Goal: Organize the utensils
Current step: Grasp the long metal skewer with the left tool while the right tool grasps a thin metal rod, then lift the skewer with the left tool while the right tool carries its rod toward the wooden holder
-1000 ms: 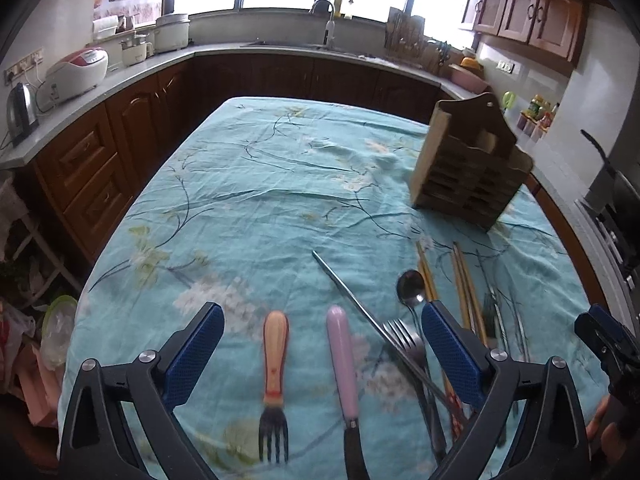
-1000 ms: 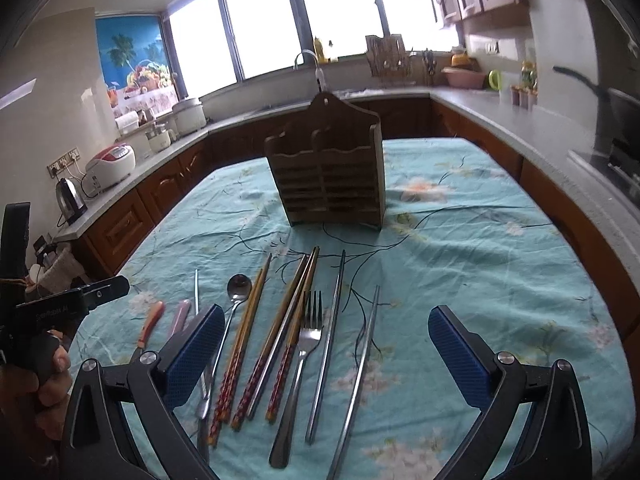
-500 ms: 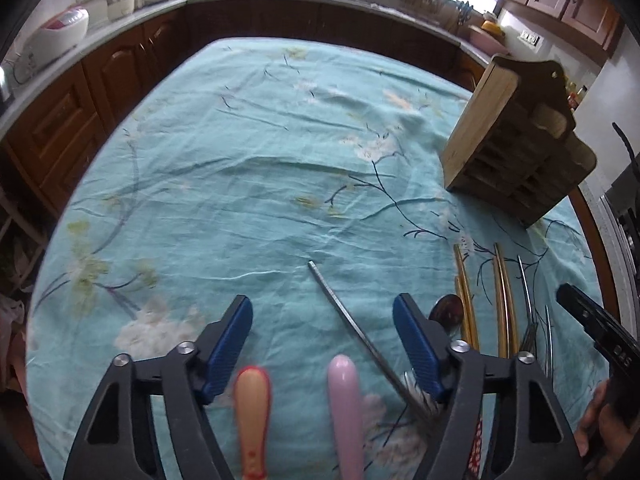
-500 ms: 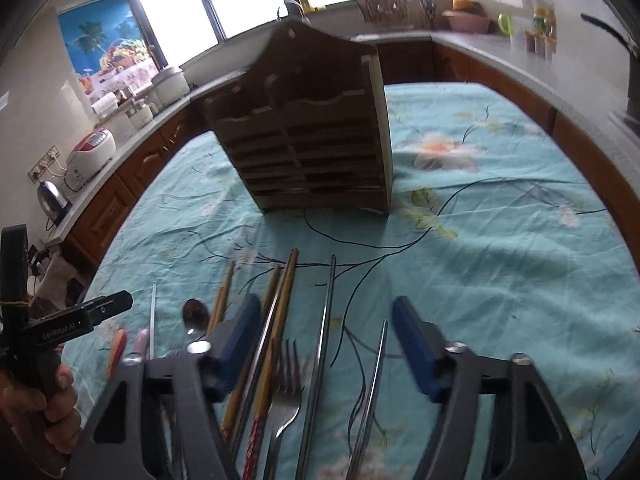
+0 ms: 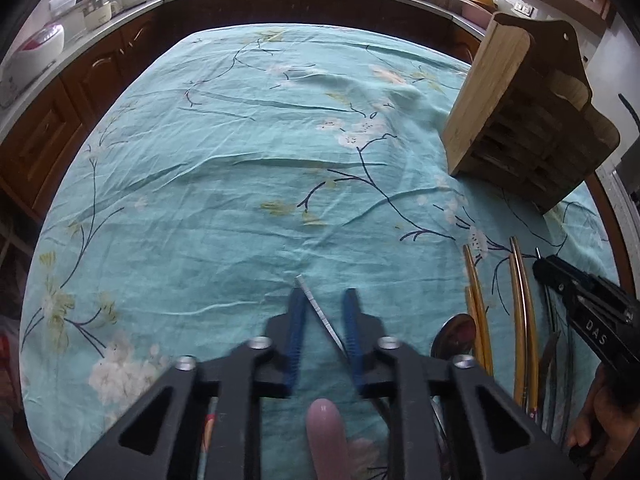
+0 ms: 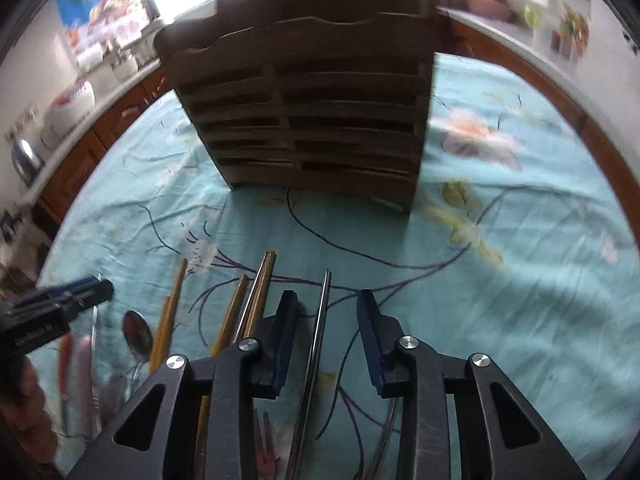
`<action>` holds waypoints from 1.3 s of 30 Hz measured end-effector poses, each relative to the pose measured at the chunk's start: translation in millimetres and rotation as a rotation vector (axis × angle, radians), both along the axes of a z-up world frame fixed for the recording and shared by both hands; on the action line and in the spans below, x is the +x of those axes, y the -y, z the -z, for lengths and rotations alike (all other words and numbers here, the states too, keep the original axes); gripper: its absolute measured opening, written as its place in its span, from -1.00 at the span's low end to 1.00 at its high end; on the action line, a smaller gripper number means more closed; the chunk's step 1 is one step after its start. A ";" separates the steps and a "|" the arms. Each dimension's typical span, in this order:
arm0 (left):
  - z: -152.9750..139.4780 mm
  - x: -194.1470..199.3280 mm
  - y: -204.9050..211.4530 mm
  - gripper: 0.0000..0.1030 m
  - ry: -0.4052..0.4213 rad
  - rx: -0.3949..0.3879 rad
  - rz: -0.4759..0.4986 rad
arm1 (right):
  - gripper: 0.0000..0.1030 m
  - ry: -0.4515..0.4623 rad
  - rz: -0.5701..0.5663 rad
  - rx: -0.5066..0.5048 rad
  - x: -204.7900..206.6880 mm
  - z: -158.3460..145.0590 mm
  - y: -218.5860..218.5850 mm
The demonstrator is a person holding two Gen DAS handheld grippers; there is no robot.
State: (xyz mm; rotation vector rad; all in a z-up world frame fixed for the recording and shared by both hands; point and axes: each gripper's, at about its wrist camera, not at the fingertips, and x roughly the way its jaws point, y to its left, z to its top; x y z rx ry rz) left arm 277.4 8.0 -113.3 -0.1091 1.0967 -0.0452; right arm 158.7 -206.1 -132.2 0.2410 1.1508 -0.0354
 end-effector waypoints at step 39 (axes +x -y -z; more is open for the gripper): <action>-148.8 -137.8 -30.0 -0.94 0.308 -0.200 0.113 | -0.93 0.300 0.037 0.160 -52.3 -133.4 13.4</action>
